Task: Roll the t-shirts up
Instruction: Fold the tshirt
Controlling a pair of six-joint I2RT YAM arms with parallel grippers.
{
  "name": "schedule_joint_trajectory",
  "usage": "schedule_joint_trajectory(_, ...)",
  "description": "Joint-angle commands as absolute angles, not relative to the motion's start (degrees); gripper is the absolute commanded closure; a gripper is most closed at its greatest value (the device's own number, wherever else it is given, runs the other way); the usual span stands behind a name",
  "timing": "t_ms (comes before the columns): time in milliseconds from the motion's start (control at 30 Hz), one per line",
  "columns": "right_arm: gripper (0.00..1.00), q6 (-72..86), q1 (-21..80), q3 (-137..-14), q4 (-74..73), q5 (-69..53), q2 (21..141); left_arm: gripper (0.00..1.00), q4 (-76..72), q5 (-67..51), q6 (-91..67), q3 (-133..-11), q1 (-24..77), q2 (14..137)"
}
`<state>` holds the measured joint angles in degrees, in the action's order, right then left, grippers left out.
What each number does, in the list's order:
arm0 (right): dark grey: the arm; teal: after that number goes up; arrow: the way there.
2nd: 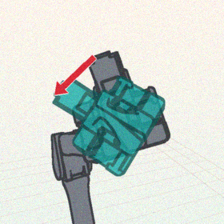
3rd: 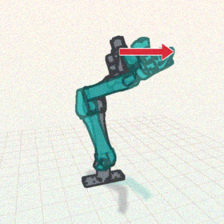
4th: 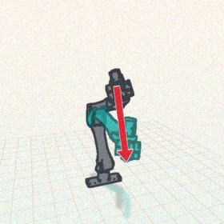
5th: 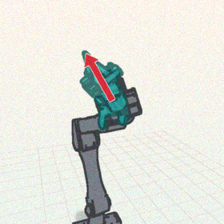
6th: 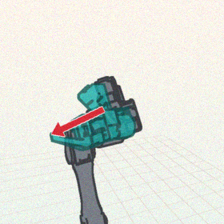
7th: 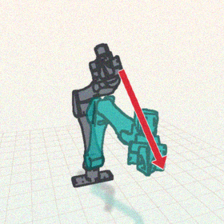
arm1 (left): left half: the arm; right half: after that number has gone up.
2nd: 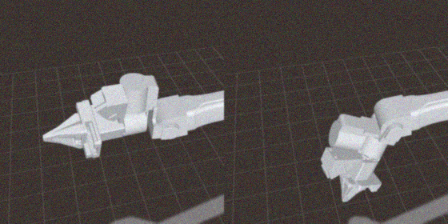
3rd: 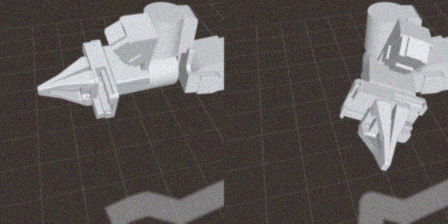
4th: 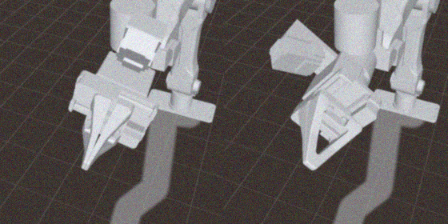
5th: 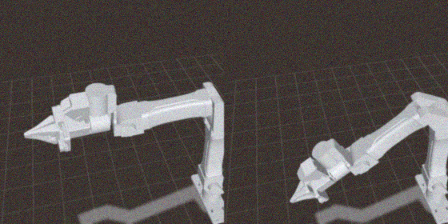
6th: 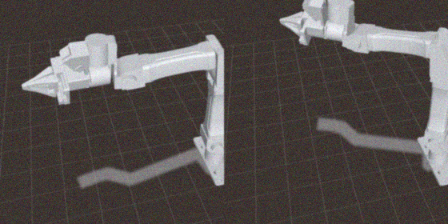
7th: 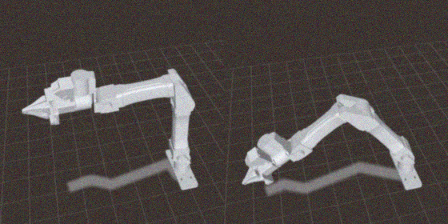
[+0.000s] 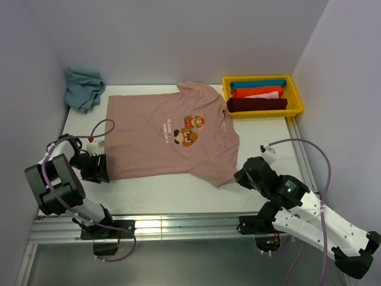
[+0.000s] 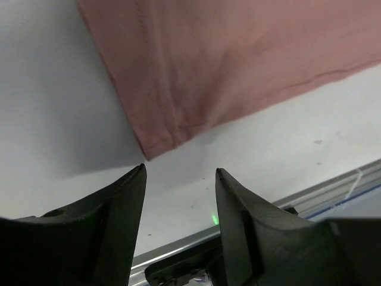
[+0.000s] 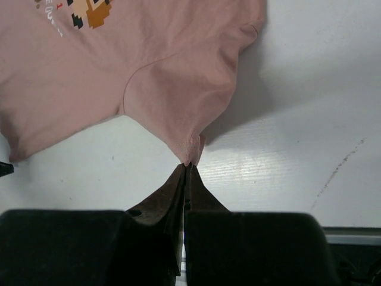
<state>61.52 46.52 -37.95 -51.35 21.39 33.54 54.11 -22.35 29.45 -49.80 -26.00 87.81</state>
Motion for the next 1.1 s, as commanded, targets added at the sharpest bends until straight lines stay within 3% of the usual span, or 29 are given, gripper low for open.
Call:
schedule_joint_trajectory(0,1.0,62.14,46.49,-36.3,-47.9,22.5,33.75,0.45,49.85,-19.0,26.46,-49.39,-25.93,89.82)
schedule_joint_trajectory(400,0.99,61.7,46.41,-36.65,-48.87,24.08,36.38,0.55,48.25,-18.81,22.59,-53.08,-24.61,95.62)
schedule_joint_trajectory(600,0.98,61.17,46.32,-37.79,-49.39,24.96,36.56,0.78,49.65,-19.86,22.24,-54.22,-21.62,95.27)
schedule_joint_trajectory(733,0.98,61.08,46.23,-37.88,-49.13,24.7,36.56,1.0,51.06,-20.04,22.41,-55.81,-21.45,94.92)
schedule_joint_trajectory(1067,0.98,58.54,45.97,-41.57,-49.48,25.75,38.05,1.0,55.19,-19.6,23.47,-58.53,-21.53,90.36)
